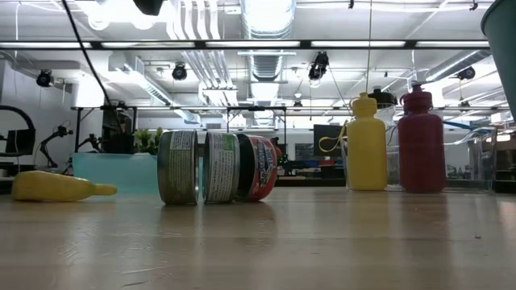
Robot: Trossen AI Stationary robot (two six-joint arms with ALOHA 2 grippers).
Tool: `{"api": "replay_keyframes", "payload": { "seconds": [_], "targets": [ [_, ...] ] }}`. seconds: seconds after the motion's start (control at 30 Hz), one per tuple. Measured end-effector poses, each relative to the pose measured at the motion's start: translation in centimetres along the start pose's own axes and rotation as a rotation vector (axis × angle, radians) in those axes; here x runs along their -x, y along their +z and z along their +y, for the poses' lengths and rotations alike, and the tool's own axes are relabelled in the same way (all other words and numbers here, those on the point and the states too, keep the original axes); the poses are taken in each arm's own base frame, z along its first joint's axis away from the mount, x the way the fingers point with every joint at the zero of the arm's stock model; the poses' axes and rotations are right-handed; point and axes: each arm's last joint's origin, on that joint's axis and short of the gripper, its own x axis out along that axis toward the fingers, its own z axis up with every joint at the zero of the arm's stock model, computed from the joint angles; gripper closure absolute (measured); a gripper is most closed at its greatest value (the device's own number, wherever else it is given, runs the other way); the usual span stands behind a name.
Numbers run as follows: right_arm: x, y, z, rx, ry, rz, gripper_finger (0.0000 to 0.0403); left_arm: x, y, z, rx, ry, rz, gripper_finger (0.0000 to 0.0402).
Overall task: Pick & Place Food Item
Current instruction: Put the red apple into the dark green bin
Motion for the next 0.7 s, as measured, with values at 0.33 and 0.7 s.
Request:
{"api": "replay_keyframes", "payload": {
  "seconds": [0.33, 0.7],
  "targets": [
    [0.0, 0.0, 0.0, 0.001, 0.000, 0.000, 0.0278, -8.0, -0.4, -5.0, -0.114, 0.010, -0.054, 0.0182],
    [0.0, 0.1, 0.1, -0.016, 0.006, -0.004, 0.0278, -14.2, -1.3, -6.4, -0.084, -0.057, -0.085, 0.0182]
  ]
}}
